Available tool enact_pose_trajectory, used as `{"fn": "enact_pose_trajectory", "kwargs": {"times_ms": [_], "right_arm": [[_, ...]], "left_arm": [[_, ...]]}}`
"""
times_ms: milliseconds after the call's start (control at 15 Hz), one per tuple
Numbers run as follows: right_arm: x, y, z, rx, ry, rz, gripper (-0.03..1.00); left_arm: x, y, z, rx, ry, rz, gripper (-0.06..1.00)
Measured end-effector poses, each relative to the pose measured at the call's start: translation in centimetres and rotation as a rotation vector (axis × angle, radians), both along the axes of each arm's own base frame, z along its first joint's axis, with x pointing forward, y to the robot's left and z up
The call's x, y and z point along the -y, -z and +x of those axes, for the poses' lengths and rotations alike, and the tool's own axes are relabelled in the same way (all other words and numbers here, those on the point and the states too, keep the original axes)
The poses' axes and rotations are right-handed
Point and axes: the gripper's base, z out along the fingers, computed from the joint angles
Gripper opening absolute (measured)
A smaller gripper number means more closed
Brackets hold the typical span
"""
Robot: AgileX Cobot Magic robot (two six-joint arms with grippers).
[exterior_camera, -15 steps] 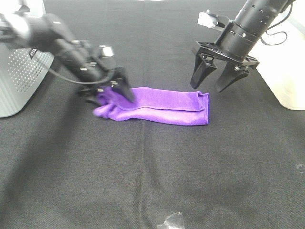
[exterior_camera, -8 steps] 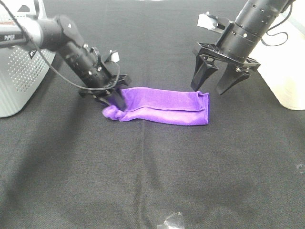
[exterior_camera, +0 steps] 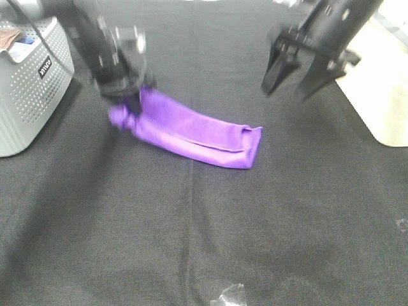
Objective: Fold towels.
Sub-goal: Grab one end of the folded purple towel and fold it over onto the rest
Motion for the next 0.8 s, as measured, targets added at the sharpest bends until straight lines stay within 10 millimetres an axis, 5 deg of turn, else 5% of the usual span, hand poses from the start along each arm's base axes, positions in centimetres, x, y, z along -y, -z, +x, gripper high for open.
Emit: {"fn": "enact_pose_trajectory", "kwargs": {"times_ms": [133, 267, 667, 800], "right_arm": [[0.1, -0.9, -0.3, 0.02, 0.001, 0.003, 0.72], [0.2, -2.4, -0.9, 0.051, 0.015, 0.013, 0.72], [0.5, -5.9, -2.6, 0.132, 0.017, 0.032, 0.72], [0.6, -6.7, -3.0, 0.152, 0.017, 0.036, 0.72]], "left_arm": [[0.7, -1.2, -0.3, 0.026, 0.028, -0.021, 0.07], [3.6, -2.1, -1.0, 0.055, 0.112, -0.068, 0.07], [12.4, 1.5, -3.9, 0.004, 0.249, -0.085, 0.07], [14.7, 1.8, -4.2, 0.018, 0.242, -0.159, 0.23]]}}
